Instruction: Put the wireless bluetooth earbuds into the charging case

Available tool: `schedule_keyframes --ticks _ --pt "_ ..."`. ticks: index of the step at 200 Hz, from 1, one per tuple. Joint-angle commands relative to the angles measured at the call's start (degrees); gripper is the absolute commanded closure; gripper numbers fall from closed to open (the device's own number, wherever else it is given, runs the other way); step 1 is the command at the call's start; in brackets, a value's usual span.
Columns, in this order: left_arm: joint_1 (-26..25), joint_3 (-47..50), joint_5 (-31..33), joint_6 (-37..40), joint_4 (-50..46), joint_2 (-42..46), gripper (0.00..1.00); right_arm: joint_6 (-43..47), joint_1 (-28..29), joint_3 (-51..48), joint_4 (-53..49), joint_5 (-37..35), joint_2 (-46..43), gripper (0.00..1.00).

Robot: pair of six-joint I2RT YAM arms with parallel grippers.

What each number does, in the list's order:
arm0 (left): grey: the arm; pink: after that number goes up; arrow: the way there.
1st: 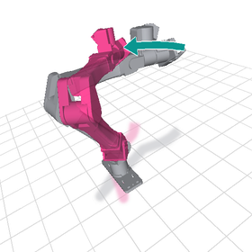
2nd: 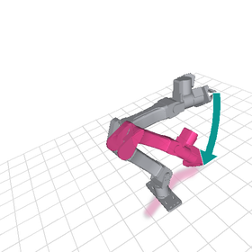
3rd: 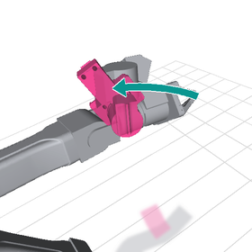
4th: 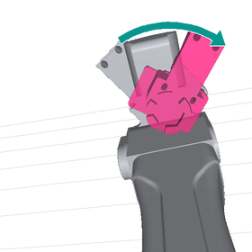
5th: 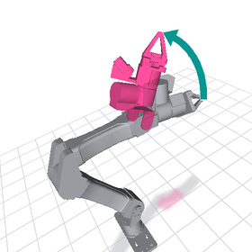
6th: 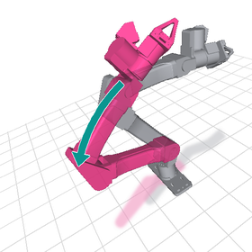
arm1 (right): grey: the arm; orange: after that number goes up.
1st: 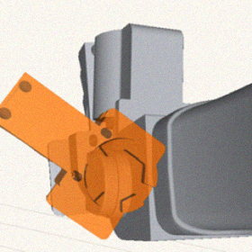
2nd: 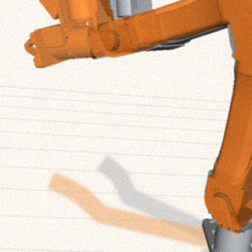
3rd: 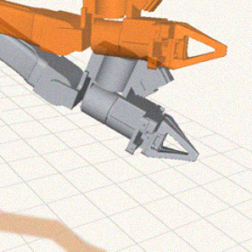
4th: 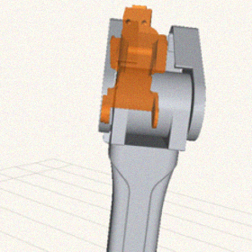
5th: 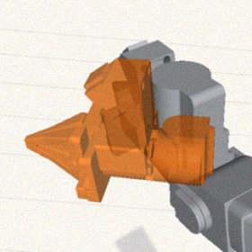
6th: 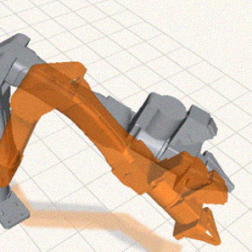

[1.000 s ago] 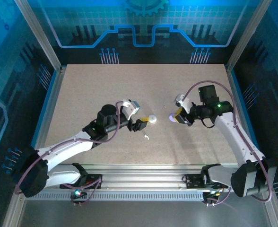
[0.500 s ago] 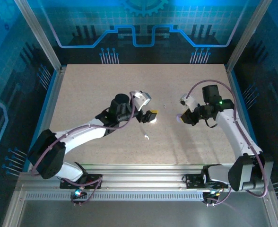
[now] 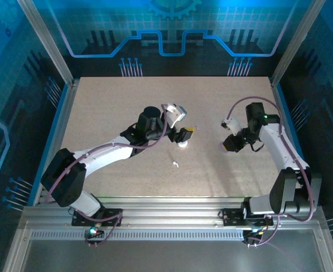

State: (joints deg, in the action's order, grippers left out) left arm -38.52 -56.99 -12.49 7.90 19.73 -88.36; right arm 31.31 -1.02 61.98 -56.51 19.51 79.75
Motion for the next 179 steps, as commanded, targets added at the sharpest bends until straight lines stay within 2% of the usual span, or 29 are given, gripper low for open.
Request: schedule_keyframes --ticks 1,89,179 --pt "0.12 -1.72 -0.8 0.27 -0.55 -0.42 0.19 1.83 -2.11 1.44 -2.79 -0.54 1.76 0.84" --pt "0.18 -2.95 -0.67 0.27 -1.61 -1.38 0.19 4.3 -4.7 5.68 -5.47 -1.42 10.27 0.84" --pt "0.1 -0.71 0.51 -0.43 -2.47 1.41 0.2 4.73 -6.45 11.41 -9.73 0.25 19.76 0.85"
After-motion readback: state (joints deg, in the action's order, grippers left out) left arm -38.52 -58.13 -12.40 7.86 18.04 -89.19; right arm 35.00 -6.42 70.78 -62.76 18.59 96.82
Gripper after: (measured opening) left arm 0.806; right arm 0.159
